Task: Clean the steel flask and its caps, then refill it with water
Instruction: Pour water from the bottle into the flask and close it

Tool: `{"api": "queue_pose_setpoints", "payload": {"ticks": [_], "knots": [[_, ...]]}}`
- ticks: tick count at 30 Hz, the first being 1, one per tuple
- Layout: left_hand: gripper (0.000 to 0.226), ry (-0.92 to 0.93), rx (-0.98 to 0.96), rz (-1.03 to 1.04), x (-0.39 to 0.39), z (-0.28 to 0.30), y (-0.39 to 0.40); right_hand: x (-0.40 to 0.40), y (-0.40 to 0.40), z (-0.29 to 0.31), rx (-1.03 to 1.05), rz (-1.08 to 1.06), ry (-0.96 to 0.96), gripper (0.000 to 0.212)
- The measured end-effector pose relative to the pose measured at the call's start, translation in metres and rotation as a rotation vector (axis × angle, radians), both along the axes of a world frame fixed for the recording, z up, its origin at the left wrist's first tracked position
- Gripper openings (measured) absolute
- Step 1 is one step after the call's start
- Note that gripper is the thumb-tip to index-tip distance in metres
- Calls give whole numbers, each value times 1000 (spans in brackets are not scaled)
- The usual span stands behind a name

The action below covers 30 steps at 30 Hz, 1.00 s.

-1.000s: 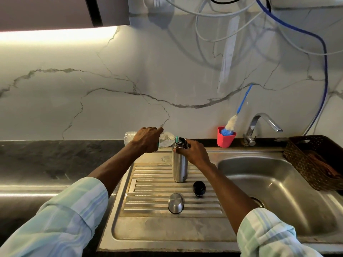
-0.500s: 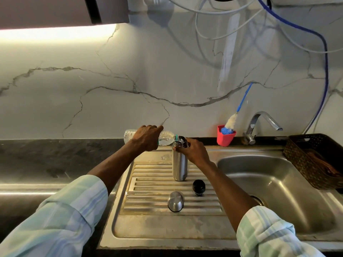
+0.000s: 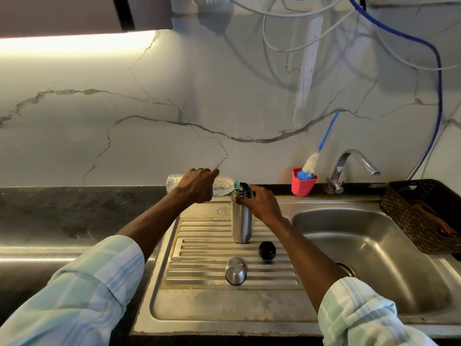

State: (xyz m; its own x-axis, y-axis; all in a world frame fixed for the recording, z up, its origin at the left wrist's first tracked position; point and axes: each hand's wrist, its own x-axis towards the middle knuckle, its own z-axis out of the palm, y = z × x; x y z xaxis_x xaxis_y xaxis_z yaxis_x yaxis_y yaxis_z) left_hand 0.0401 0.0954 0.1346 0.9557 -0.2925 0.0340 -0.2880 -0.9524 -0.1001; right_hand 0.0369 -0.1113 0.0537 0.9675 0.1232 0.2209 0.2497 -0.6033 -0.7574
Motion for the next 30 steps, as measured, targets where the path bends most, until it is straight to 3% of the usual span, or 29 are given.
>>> {"api": "queue_pose_setpoints", "payload": {"ticks": [30], "knots": [[62,-6,-26,-1,5,-2,0,5,0,-3,4,13,-2,59]]}}
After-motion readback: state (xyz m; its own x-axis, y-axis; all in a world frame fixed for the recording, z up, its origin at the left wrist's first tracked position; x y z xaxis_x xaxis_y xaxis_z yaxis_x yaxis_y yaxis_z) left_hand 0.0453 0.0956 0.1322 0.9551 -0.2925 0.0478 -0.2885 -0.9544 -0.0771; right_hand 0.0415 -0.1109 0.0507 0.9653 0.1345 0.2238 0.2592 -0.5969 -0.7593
